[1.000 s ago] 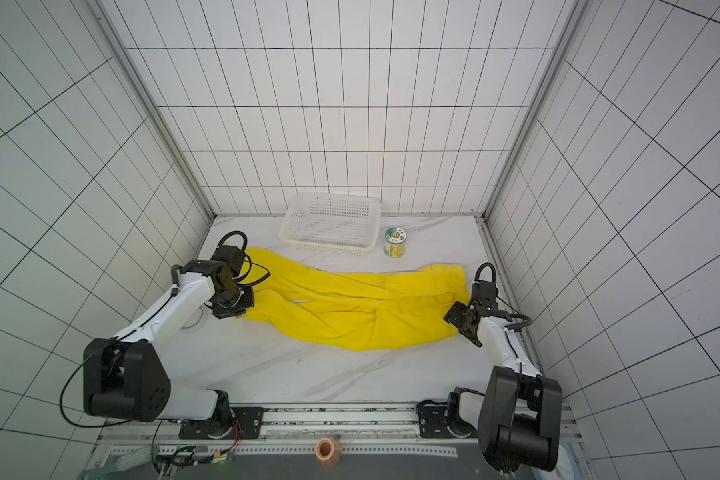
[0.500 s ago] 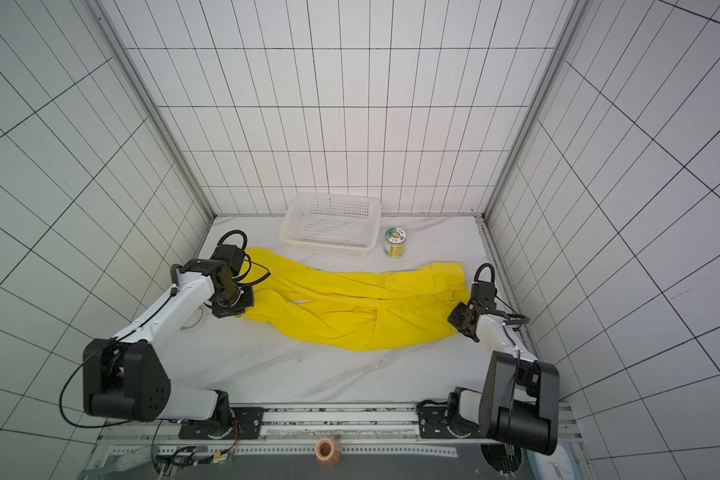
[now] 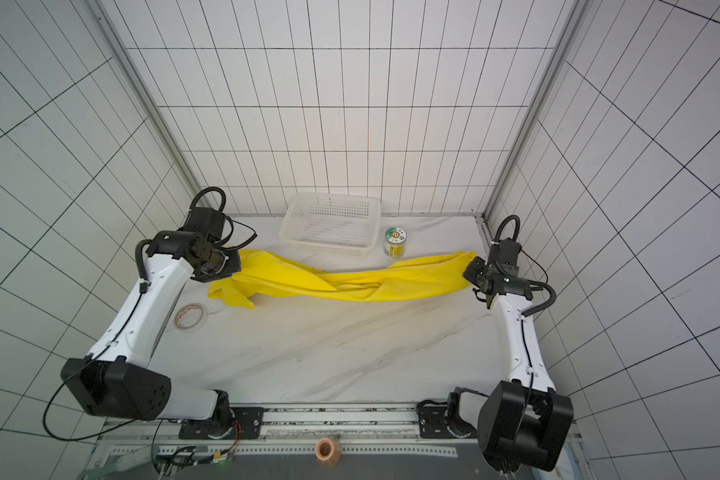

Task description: Fold and stack the trousers

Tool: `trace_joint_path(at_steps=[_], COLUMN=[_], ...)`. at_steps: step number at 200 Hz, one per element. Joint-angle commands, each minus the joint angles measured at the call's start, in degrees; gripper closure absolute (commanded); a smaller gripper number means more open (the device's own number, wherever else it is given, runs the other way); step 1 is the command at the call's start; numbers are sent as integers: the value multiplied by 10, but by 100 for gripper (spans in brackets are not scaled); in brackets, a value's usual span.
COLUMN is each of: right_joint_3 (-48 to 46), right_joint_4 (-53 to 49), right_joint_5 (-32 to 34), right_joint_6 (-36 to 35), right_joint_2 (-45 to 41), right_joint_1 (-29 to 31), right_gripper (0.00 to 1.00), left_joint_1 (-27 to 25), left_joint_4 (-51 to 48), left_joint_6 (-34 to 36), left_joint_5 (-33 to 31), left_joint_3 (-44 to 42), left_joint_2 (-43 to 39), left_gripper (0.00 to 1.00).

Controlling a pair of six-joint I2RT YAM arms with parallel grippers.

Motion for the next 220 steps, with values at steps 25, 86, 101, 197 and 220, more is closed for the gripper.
trace_joint_path(at_steps=[25,86,101,197,220], right_joint_3=[168,0,-42,-236,-222], right_joint_4=[-39,-52,-80,-157,-183], right_joint_5=[51,55,53,41,34], right_joint_6=[-12,15,38,124,152], right_joint_2=[-9,-84,-120,-215,-221], right_joint_1=[-7,-16,-21,-44,-47], right_gripper=[100,100,100,72,62], left_joint_1=[7,20,25,35,38], left_joint_4=[-35,26,34,94,92], left_joint_6=[4,7,7,-12,-18], left_joint_5=[-93,-46,-37,43,31], left_joint_3=[93,-100,-161,-339,-348], left_joint_2=[5,-39,-52,-66,-77], left_gripper=[100,100,100,100,96])
